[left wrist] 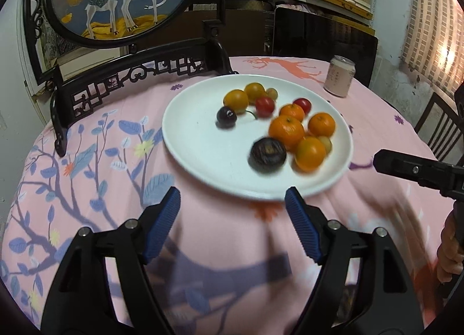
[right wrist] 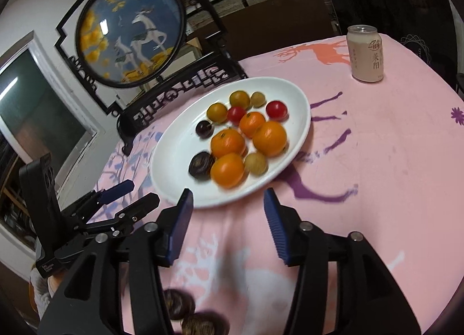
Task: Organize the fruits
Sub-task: 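Carry the red tomato and small brown fruit onto the plate and open both tools, then move back to the dark fruits and grasp a dark cherry with the left tool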
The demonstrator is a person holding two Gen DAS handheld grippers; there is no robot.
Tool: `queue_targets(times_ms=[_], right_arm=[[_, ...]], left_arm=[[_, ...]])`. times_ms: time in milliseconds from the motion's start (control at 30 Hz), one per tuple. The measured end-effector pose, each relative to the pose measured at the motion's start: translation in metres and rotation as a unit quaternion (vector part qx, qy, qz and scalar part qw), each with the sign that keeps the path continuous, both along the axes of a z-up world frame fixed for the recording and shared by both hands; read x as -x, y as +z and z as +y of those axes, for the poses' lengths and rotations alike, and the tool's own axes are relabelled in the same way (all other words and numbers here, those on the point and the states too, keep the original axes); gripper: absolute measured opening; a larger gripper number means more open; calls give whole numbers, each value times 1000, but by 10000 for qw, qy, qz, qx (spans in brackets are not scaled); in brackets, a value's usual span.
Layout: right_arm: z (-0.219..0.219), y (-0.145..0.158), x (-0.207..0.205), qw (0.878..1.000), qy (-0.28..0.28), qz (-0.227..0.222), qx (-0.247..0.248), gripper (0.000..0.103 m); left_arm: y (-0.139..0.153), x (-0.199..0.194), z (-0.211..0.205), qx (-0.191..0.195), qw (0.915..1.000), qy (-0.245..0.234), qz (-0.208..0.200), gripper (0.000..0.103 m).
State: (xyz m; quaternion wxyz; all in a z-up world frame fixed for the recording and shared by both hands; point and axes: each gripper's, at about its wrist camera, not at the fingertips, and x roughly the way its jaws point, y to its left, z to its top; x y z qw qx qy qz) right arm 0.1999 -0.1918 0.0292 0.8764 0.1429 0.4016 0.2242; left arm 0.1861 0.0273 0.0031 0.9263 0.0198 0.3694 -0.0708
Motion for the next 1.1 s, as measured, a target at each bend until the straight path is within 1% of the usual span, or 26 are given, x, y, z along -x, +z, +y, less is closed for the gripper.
queue_targets(times_ms=[33,67,167,267,367,433,533,633,700,800,867,900,933,1000,1033,1100], right_arm=[[-1,-1,5,10000,-3,-10,9,59],[-2,-3,11,10000,-21,-18,24,61],[-7,-6,25,10000,-37,-2,37,61],[-17,-7,38,9999,-139,27,-95,63],[-27,-7,50,9994,-240,38,-226,70],[-33,-8,57,9990,-318,56,-301,70],[-38,-9,61,9985,-387,81,-369,71],[-42,-10,62,9980,-442,139,-434,71],[-43,-12,61,9978,-450,180,-457,71],[-42,-12,61,9978,-439,216,-438,71],[-41,-12,61,9980,-425,218,-417,71],[-41,-12,61,9980,-420,213,-413,71],[-40,-12,61,9981,-415,203,-408,71],[-40,-11,61,9982,-409,190,-404,71],[-40,-11,61,9982,-403,188,-405,71],[-38,-11,62,9984,-369,180,-385,71]], left_arm=[[0,9,-1,-36,10000,-9,-35,83],[0,15,-1,-66,10000,-16,-61,86],[2,37,-3,-152,9997,-94,-160,89],[5,64,-7,-259,9990,-194,-317,95],[2,88,-9,-426,9979,-299,-376,96],[-3,99,-9,-512,9975,-359,-333,97],[-13,110,-10,-667,9969,-395,-159,97],[-16,112,-12,-727,9962,-475,-78,97],[-19,112,-15,-782,9955,-542,-27,99],[-27,108,-19,-892,9942,-578,147,99],[-29,103,-15,-923,9946,-420,233,99],[-28,100,-9,-931,9951,-242,236,100],[-26,98,-1,-882,9959,-44,204,100],[-19,96,19,-789,9956,513,31,99],[-16,96,27,-721,9951,669,-34,99],[-10,98,36,-372,9972,648,-94,99]])
